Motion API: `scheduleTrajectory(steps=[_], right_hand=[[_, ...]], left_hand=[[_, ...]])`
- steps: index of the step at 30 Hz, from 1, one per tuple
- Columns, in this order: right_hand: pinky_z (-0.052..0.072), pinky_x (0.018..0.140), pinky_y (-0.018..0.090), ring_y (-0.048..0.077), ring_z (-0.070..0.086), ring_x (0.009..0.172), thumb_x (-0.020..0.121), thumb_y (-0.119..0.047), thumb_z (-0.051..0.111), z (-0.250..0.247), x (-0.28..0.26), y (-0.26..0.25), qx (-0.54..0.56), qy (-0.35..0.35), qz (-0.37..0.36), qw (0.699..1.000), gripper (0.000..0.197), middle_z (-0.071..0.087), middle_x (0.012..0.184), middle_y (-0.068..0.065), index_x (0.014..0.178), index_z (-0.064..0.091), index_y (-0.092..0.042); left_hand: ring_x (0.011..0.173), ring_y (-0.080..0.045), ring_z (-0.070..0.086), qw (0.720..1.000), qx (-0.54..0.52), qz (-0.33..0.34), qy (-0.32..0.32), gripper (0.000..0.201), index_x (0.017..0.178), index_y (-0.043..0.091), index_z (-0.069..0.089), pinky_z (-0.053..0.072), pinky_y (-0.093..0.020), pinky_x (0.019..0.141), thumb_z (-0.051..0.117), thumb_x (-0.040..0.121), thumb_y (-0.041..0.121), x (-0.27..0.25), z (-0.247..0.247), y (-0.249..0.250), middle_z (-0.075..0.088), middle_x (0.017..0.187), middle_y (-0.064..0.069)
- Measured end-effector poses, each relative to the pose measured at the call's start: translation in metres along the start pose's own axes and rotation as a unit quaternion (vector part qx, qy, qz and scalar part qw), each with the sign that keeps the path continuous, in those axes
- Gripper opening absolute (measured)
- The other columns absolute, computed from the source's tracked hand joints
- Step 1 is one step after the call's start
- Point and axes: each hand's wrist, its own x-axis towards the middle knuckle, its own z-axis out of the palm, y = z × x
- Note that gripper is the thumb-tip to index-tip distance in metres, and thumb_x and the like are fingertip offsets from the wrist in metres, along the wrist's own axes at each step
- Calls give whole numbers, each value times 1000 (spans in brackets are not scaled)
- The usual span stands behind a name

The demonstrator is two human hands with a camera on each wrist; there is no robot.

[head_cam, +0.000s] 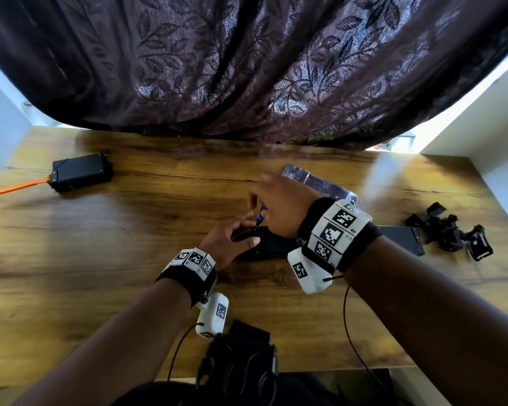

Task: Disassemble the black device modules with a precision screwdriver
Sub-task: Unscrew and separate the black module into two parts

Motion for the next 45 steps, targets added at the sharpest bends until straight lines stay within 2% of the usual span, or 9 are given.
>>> scheduleTrajectory(steps=[5, 12, 18, 21, 26, 32, 39, 42, 45], right_hand=[[46, 72, 31, 17, 56, 91, 90, -16, 66, 2, 3, -2, 12, 25, 4, 1000, 8, 55, 109, -2, 93, 61, -22], [54, 85, 42, 22, 61, 98, 101, -37, 55, 1, 2, 5, -31, 21, 28, 999, 21, 62, 112, 3, 114, 60, -20], [47, 82, 32, 17, 51, 99, 87, -6, 67, -2, 3, 2, -5, -5, -47, 999, 25, 48, 114, -1, 107, 59, -19], [51, 80, 35, 18, 57, 93, 92, -18, 66, -2, 7, 1, -37, 5, -29, 999, 7, 58, 106, 0, 91, 59, -18], [41, 71, 32, 16, 53, 73, 105, -44, 45, -5, 14, 13, -71, -5, 41, 997, 40, 52, 74, -3, 90, 64, -13], [46, 89, 35, 18, 49, 103, 88, -19, 70, -7, 12, 18, -41, -32, -32, 998, 26, 45, 112, -3, 110, 57, -20], [52, 78, 36, 19, 59, 89, 94, -21, 67, -7, 17, 8, -76, -31, -16, 997, 12, 59, 93, 0, 89, 57, -15], [44, 68, 33, 16, 51, 66, 103, -37, 53, -11, 21, 4, -129, -28, 14, 991, 39, 49, 71, 0, 71, 49, -15], [42, 70, 33, 18, 49, 69, 105, -42, 47, -16, 22, 5, -132, -39, 28, 990, 45, 49, 72, 1, 69, 48, -15]], left_hand=[[121, 22, 43, 1000, -5, -8, 0, 35, 123, 34, 64, 33, -11, 106, 76, 90, 32, -2, 1, 4, 47, 139, 33], [129, 10, 42, 1000, 8, -6, 1, 40, 130, 29, 64, 32, 4, 89, 75, 92, 32, -5, -1, 7, 45, 141, 29], [137, 9, 40, 1000, -17, 7, -1, 36, 124, 31, 65, 31, -20, 114, 77, 90, 31, 0, 0, 0, 44, 145, 31], [137, 6, 41, 1000, -11, 8, 1, 38, 126, 28, 66, 32, -19, 113, 77, 90, 31, -1, 1, 2, 47, 149, 25], [140, 2, 41, 1000, -25, 11, -6, 37, 124, 38, 65, 33, -29, 117, 77, 90, 34, -1, -1, -1, 46, 153, 21], [138, 5, 42, 1000, -15, 8, -8, 34, 118, 43, 65, 36, -34, 119, 77, 86, 43, 2, -1, -6, 46, 150, 28], [136, 2, 46, 1000, -9, -5, -2, 37, 123, 40, 64, 37, -33, 118, 77, 89, 37, 0, 0, -1, 50, 148, 23], [141, 2, 40, 1000, -4, 8, -3, 41, 129, 32, 64, 32, -28, 119, 76, 90, 35, 0, -1, -1, 46, 152, 22], [142, 4, 38, 1000, -7, 12, -11, 40, 129, 32, 64, 31, -25, 117, 76, 90, 36, 0, 0, -2, 44, 152, 25]])
